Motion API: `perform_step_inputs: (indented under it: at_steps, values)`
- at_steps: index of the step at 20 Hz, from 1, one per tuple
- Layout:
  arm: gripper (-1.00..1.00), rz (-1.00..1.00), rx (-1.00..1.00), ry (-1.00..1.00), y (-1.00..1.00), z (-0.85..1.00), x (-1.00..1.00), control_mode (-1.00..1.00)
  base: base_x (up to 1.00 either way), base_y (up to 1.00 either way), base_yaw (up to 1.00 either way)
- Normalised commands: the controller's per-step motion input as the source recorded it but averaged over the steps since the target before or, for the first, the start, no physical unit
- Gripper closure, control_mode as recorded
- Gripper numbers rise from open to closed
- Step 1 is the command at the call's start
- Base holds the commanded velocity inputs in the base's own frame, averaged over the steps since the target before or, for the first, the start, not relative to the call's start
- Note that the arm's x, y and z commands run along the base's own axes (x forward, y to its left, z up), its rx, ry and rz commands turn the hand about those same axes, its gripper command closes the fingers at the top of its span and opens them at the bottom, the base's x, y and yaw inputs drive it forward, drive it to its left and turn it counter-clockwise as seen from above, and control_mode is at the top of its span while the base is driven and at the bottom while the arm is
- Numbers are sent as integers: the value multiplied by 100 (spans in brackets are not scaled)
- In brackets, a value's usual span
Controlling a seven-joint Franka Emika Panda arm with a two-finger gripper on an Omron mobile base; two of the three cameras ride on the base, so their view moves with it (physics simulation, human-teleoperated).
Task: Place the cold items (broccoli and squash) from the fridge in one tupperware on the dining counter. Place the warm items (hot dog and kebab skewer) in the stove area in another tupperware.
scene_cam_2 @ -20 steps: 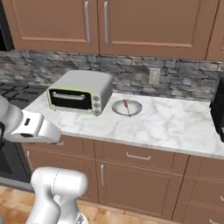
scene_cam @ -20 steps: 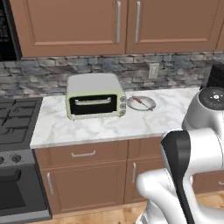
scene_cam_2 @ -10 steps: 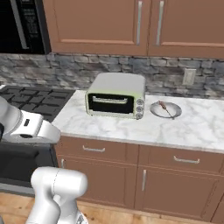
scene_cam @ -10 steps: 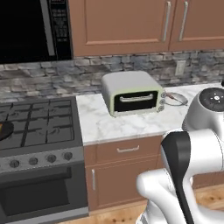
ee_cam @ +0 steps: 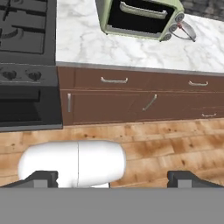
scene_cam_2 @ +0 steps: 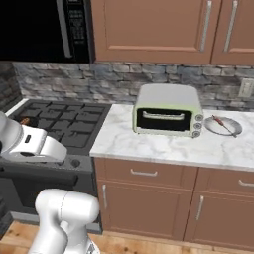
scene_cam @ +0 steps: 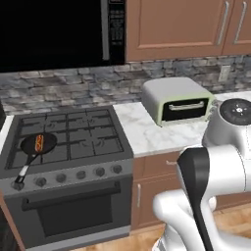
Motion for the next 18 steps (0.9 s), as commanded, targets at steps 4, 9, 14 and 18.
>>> perform_step_inputs:
  at_steps: [4, 9, 14, 18]
  values:
    - [-100, 0, 0, 0, 0, 0, 0, 100, 2, 55, -4]
    - [-100, 0, 0, 0, 0, 0, 0, 100, 0, 86, -11]
    - [-100, 0, 0, 0, 0, 0, 0, 100, 8, 78, -10]
    - [-100, 0, 0, 0, 0, 0, 0, 100, 42, 62, 0]
